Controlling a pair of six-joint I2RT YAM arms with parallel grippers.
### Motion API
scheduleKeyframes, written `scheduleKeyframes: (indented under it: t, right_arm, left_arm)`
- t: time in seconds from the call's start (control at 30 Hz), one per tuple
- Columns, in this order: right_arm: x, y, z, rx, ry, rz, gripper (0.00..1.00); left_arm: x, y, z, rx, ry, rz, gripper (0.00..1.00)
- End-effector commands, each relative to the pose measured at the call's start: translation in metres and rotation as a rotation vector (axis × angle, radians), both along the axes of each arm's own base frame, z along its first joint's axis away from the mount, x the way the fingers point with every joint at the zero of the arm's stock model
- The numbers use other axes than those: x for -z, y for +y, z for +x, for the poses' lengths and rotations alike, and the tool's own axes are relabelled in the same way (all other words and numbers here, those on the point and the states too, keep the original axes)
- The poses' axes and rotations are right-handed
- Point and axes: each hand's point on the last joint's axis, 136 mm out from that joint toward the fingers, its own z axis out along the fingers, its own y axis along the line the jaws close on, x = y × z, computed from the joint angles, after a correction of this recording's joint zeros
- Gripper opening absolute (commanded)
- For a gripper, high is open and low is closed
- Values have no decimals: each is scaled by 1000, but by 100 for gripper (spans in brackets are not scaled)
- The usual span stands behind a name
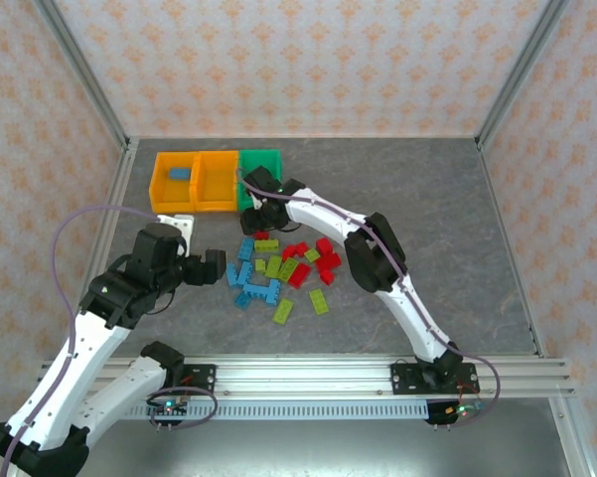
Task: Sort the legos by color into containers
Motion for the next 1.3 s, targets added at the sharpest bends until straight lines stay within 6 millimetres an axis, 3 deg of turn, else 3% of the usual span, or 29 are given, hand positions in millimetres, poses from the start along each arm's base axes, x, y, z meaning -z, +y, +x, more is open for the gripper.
scheduleKeyframes:
  t: [0.0, 0.1, 0.2, 0.33, 0.47, 0.57, 0.67, 0.8, 1.03, 1.17, 1.27]
  right_arm:
    - [13, 0, -4, 0, 42, -16, 50]
    - [16, -1, -3, 3, 37, -28, 43]
    - [4, -3, 0, 9, 8, -31, 34]
    - [-41, -4, 4, 20, -94, 27, 23]
    - [-100, -10, 15, 76, -261, 128, 20]
    - [-128, -20, 31, 144, -396, 147, 20]
    - [-135, -26, 52, 212, -477, 120, 20]
    - [-128, -26, 84, 279, -515, 102, 20]
    - [-109, -6, 131, 296, -512, 139, 26]
    - [-123, -7, 143, 309, -536, 128, 42]
    - [-147, -11, 135, 300, -532, 146, 44]
  left_arm:
    - [5, 6, -3, -17, 12, 26, 94]
    - [3, 9, -4, -30, 3, 30, 94]
    - [2, 10, -4, -35, -2, 31, 94]
    - [3, 10, -4, -36, -2, 30, 95]
    - [2, 11, -4, -38, -6, 30, 95]
    - [3, 12, -4, -39, -5, 37, 95]
    - [3, 11, -3, -39, -3, 36, 95]
    - [4, 12, -3, -43, -1, 41, 95]
    - [6, 15, -2, -55, 6, 55, 95]
    - [7, 17, -1, -66, 10, 63, 96]
    - [8, 19, 0, -73, 9, 71, 96]
